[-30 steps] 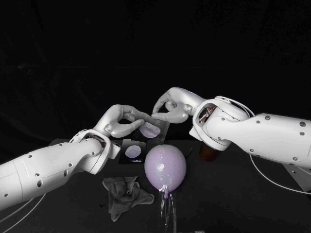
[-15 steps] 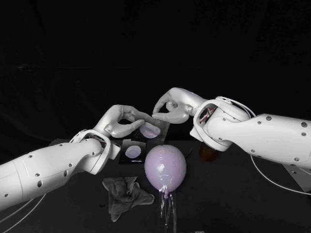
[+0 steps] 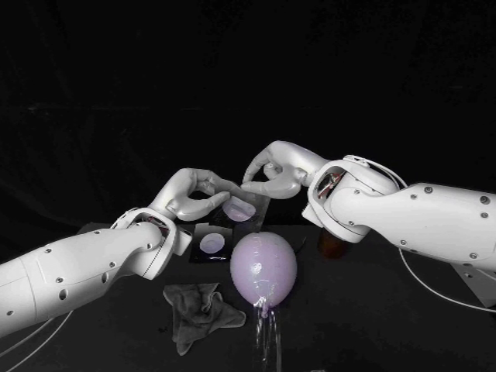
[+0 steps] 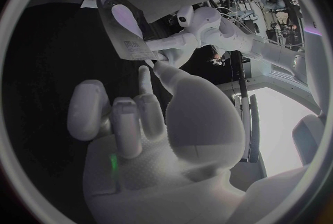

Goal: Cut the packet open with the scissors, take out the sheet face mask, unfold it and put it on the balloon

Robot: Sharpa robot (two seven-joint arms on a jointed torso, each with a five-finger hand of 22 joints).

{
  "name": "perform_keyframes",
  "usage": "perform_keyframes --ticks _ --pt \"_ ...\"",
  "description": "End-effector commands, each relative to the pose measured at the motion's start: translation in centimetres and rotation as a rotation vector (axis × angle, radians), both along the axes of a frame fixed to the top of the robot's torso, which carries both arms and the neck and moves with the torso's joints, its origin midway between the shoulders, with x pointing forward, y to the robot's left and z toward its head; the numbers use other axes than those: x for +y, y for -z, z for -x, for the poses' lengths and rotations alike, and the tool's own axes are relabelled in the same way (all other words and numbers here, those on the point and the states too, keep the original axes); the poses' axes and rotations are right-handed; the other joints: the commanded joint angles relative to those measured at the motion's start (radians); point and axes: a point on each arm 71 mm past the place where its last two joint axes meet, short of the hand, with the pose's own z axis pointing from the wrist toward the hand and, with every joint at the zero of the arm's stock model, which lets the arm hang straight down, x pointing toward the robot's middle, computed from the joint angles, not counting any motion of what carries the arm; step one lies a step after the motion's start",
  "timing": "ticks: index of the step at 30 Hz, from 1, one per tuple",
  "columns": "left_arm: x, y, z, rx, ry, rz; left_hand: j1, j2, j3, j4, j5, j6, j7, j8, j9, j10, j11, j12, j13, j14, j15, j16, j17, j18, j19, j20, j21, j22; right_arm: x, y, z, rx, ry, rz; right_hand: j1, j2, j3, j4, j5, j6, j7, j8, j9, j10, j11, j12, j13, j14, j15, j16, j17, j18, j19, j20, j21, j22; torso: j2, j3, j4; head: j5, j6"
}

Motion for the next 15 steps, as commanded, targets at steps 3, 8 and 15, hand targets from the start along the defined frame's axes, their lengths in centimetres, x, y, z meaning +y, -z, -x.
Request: perform_keyframes --ticks 3,8,15 --pt "-0.19 -0.19 -0.01 -0.006 0.007 0.004 -0.002 0.012 -0.001 0.005 0.004 0.005 0.002 0.003 0.141 -0.005 -0.001 0.005 0.001 -0.006 -0.002 0.007 0.001 0.020 -0.003 0.006 -0.004 -0.002 0.12 -0.06 0.14 -0.008 -0.014 -0.002 -0.010 0.002 -0.001 0.006 0.004 0.002 0.003 -0.001 -0.001 0.049 -0.001 -0.006 0.186 0.106 -0.004 0.003 0.263 0.000 -0.002 0.000 -0.004 0.100 0.000 -0.0002 0.0003 0.000 -0.002" --pt "-0.18 -0.19 -0.01 -0.006 0.006 0.004 -0.002 0.012 -0.001 0.005 0.004 0.005 0.002 0.003 0.141 -0.005 -0.001 0.005 0.001 -0.006 -0.002 0.007 0.001 0.020 -0.003 0.006 -0.004 -0.002 0.12 -0.06 0.19 -0.007 -0.015 -0.002 -0.010 0.002 -0.001 0.006 0.004 0.002 0.003 -0.001 -0.001 0.049 -0.001 -0.006 0.186 0.106 -0.004 0.003 0.263 0.000 -0.002 0.000 -0.004 0.100 0.000 -0.0001 0.0000 0.000 -0.002" --pt "-0.17 -0.18 -0.02 -0.006 0.006 0.004 -0.002 0.012 -0.001 0.005 0.004 0.005 0.002 0.003 0.141 -0.005 -0.001 0.005 0.001 -0.006 -0.002 0.007 0.001 0.020 -0.003 0.006 -0.004 -0.002 0.11 -0.04 0.18 -0.005 -0.016 0.000 -0.012 0.002 -0.002 0.008 0.004 0.002 0.003 -0.001 -0.001 0.049 -0.001 -0.005 0.186 0.106 -0.004 0.003 0.263 0.000 -0.002 0.000 -0.005 0.100 0.000 -0.0003 -0.0003 -0.001 -0.001"
